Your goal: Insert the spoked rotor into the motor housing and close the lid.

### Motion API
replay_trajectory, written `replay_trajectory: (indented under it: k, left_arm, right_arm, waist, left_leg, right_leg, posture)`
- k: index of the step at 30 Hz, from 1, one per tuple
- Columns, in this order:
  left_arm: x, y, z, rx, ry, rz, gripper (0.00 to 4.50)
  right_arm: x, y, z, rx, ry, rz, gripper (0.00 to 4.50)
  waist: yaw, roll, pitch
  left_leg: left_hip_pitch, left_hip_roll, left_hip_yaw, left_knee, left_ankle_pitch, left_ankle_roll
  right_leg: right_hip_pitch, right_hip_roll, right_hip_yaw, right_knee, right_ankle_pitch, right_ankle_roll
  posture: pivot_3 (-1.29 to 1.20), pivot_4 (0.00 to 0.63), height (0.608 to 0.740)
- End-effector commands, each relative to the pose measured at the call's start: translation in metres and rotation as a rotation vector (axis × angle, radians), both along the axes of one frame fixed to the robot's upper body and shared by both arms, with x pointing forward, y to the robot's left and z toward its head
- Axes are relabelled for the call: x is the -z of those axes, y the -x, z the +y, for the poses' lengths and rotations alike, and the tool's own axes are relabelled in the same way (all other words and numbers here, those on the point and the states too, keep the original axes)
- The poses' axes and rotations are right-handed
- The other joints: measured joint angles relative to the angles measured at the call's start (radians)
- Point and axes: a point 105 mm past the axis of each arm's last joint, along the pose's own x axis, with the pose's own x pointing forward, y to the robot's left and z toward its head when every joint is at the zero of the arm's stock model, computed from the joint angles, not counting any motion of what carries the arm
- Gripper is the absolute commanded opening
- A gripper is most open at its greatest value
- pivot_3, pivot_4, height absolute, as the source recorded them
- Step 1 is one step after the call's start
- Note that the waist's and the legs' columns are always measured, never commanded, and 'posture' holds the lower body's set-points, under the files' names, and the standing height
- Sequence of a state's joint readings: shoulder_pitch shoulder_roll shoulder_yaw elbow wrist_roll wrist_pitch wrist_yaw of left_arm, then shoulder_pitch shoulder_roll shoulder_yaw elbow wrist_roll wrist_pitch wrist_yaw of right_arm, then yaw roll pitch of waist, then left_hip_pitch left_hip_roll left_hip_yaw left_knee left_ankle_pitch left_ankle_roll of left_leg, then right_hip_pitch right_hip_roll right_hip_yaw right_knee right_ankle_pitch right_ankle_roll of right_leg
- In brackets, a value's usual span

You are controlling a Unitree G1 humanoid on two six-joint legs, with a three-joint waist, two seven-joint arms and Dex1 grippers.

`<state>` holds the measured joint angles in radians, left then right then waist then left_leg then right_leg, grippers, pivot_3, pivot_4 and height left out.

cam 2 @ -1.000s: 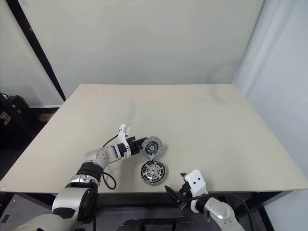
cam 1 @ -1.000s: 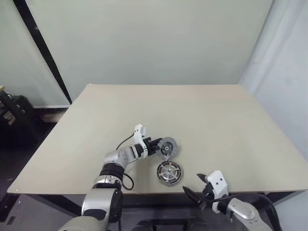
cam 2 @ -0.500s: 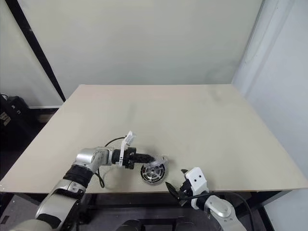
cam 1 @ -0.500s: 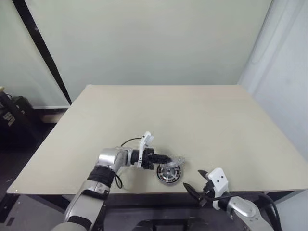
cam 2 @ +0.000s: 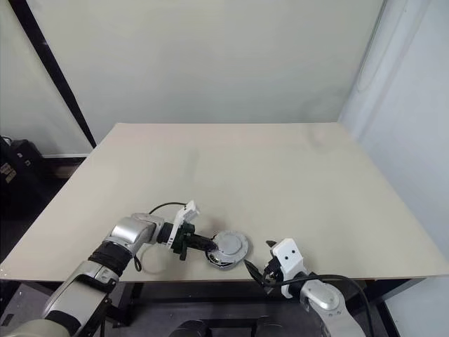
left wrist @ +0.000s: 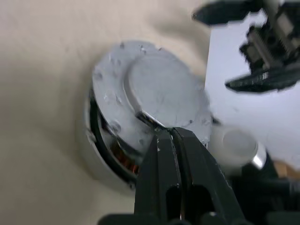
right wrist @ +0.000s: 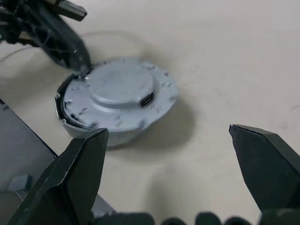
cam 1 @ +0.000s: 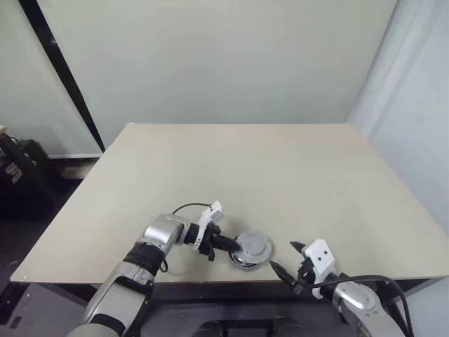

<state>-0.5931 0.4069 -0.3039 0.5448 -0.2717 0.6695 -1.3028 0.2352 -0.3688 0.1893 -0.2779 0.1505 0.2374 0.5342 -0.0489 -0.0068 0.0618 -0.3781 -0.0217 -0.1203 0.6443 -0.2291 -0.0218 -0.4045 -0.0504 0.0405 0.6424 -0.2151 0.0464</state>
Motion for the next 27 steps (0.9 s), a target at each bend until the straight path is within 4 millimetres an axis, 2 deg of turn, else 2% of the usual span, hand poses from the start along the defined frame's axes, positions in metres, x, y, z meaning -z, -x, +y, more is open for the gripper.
replay_trajectory:
  k: [1, 6, 10, 17, 23, 27]
  left_arm:
    - [-0.032, -0.018, 0.002, -0.085, 0.123, -0.04, 0.02]
    - [-0.044, -0.023, 0.015, -0.224, 0.182, -0.036, 0.02]
    - [-0.046, -0.021, 0.026, -0.322, 0.213, -0.041, 0.02]
    - [-0.043, -0.014, 0.035, -0.419, 0.232, -0.041, 0.02]
    - [-0.04, -0.006, 0.035, -0.441, 0.234, -0.031, 0.02]
    - [-0.039, -0.004, 0.036, -0.452, 0.231, -0.028, 0.02]
  right_arm:
    - [-0.019, -0.009, 0.004, -0.058, -0.028, -0.056, 4.5]
    - [-0.019, -0.018, 0.015, -0.136, -0.017, -0.028, 4.5]
    - [-0.02, -0.027, 0.023, -0.132, -0.031, -0.012, 4.5]
    - [-0.015, -0.029, 0.037, -0.224, -0.017, 0.001, 4.5]
    - [-0.012, -0.032, 0.038, -0.243, 0.01, 0.008, 4.5]
    - [-0.011, -0.034, 0.031, -0.214, 0.04, -0.005, 4.5]
  waist:
    - [-0.001, 0.0, 0.0]
    - [0.0, 0.0, 0.0]
    - [0.0, 0.0, 0.0]
    - [0.0, 0.0, 0.0]
    - [0.0, 0.0, 0.0]
    - [0.0, 0.0, 0.0]
  left_leg:
    - [0.0, 0.0, 0.0, 0.0, 0.0, 0.0]
    - [0.001, 0.0, 0.0, 0.0, 0.0, 0.0]
    - [0.001, 0.0, 0.0, -0.001, 0.0, 0.0]
    - [0.001, 0.0, 0.0, 0.0, 0.0, 0.0]
    - [0.002, 0.0, 0.0, 0.0, 0.0, 0.0]
    - [0.002, 0.0, 0.0, 0.0, 0.0, 0.0]
  right_leg:
    - [0.0, 0.0, 0.0, 0.0, 0.0, 0.0]
    - [0.0, 0.0, 0.0, 0.0, 0.0, 0.0]
    - [0.0, 0.0, 0.0, 0.001, 0.0, 0.0]
    - [0.001, 0.0, 0.0, 0.001, 0.0, 0.0]
    - [0.002, 0.001, 0.0, 0.002, 0.0, 0.0]
    - [0.002, 0.001, 0.0, 0.002, 0.0, 0.0]
  posture:
    - [0.0, 0.0, 0.74]
    - [0.0, 0.0, 0.74]
    - [0.0, 0.0, 0.74]
    - [0.0, 0.0, 0.74]
    - [0.0, 0.0, 0.74]
    - [0.0, 0.0, 0.74]
